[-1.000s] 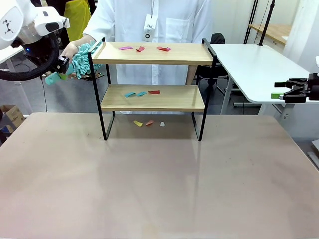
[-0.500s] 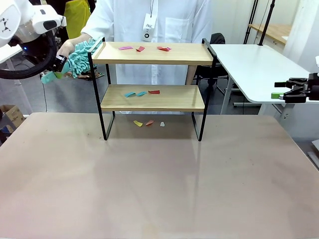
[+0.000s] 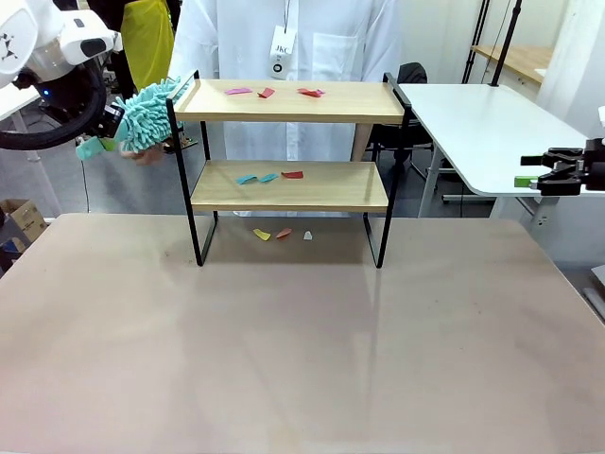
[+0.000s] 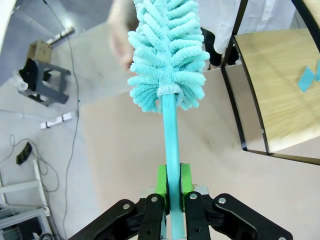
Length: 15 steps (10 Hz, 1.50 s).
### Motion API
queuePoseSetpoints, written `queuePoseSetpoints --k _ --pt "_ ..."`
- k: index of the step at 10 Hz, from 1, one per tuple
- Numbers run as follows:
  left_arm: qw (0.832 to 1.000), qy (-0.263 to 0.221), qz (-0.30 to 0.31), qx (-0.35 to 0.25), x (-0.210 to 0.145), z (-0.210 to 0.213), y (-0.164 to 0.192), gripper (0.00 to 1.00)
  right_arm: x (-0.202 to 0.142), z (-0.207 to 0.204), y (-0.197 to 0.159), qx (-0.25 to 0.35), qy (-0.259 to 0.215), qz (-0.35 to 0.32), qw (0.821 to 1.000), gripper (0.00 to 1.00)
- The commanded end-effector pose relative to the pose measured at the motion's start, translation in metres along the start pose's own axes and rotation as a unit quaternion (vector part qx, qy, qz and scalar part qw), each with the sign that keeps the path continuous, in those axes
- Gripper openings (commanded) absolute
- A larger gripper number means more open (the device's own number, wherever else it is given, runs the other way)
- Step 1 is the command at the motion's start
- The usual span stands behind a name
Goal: Clean the shelf.
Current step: Pick up the Duster handed by the human, then clean the specific section of the Shelf indicated by the human with the Duster.
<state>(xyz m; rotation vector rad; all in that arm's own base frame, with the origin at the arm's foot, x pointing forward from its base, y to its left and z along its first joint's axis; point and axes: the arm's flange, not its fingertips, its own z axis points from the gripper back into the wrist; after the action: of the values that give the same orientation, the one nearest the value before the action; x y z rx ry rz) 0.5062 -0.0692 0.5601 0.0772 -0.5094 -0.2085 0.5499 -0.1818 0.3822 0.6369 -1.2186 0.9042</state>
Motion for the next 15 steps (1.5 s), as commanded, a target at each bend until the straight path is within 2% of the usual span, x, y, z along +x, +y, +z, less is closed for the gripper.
queuePoseSetpoints --k 1,9,10,13,14,15 --pt "1.0 -0.001 0.0 0.0 0.0 0.0 0.0 0.0 0.004 0.0 0.0 0.0 0.004 -0.001 1.0 1.0" --pt "1.0 -0.001 0.0 0.0 0.0 0.0 0.0 0.0 0.004 0.0 0.0 0.0 0.004 -0.001 1.0 1.0" --pt "1.0 0.002 -0.001 -0.001 0.0 -0.001 -0.001 0.13 0.004 0.0 0.0 0.0 0.004 -0.001 1.0 1.0" --pt "0.992 0.036 -0.105 0.052 -0.008 0.048 0.053 0.13 0.004 0.0 0.0 0.0 0.004 -0.001 1.0 1.0" --pt "0.984 0.055 -0.158 0.065 -0.018 0.064 0.063 0.13 0.004 0.0 0.0 0.0 0.004 -0.001 1.0 1.0" --pt "0.964 0.079 -0.241 0.084 -0.023 0.076 0.073 0.13 0.004 0.0 0.0 0.0 0.004 -0.001 1.0 1.0"
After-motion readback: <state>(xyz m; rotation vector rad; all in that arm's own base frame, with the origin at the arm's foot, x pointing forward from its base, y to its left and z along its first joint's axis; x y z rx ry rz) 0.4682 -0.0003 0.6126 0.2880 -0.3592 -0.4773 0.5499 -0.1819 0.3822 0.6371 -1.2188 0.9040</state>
